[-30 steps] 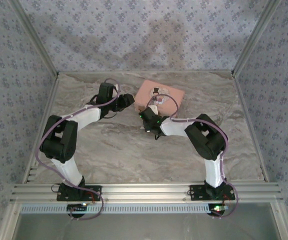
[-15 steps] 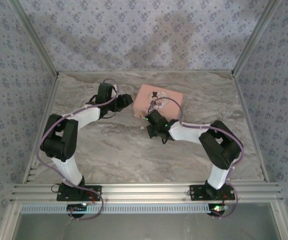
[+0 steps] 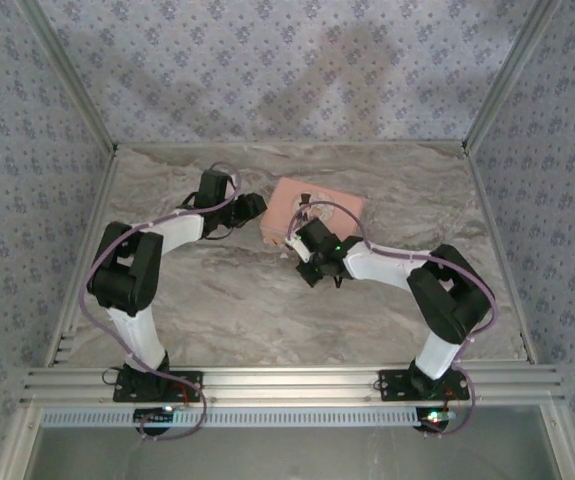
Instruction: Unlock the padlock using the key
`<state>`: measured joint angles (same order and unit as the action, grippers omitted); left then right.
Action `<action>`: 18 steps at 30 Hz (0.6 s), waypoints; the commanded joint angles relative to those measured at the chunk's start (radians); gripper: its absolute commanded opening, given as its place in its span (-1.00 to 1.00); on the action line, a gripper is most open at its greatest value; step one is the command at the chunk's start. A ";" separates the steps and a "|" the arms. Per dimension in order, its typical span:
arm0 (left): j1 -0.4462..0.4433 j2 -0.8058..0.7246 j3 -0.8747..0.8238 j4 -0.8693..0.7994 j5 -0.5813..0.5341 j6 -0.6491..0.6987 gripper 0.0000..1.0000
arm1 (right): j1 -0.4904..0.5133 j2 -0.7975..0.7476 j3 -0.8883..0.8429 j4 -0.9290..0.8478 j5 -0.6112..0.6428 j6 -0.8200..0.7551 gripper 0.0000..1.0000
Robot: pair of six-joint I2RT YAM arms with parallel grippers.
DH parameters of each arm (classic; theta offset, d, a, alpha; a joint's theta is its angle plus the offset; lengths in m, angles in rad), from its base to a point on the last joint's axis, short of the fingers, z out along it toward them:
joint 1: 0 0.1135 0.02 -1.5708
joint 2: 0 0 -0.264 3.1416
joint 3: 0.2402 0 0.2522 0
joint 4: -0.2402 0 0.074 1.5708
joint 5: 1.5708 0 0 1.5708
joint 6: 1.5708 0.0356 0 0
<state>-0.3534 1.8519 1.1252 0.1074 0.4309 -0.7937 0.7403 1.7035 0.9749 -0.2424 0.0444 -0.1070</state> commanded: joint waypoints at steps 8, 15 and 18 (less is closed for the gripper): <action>-0.007 0.032 0.016 0.055 0.082 -0.011 -0.13 | -0.004 -0.017 0.079 -0.082 0.002 -0.142 -1.00; -0.028 0.046 0.013 0.069 0.108 -0.024 -0.15 | 0.030 0.044 0.166 -0.128 0.037 -0.219 -1.00; -0.035 0.047 0.010 0.076 0.111 -0.030 -0.16 | 0.045 0.063 0.187 -0.126 0.054 -0.255 -1.00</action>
<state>-0.3668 1.8816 1.1248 0.1612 0.4976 -0.8074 0.7662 1.7439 1.1110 -0.3679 0.0750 -0.2993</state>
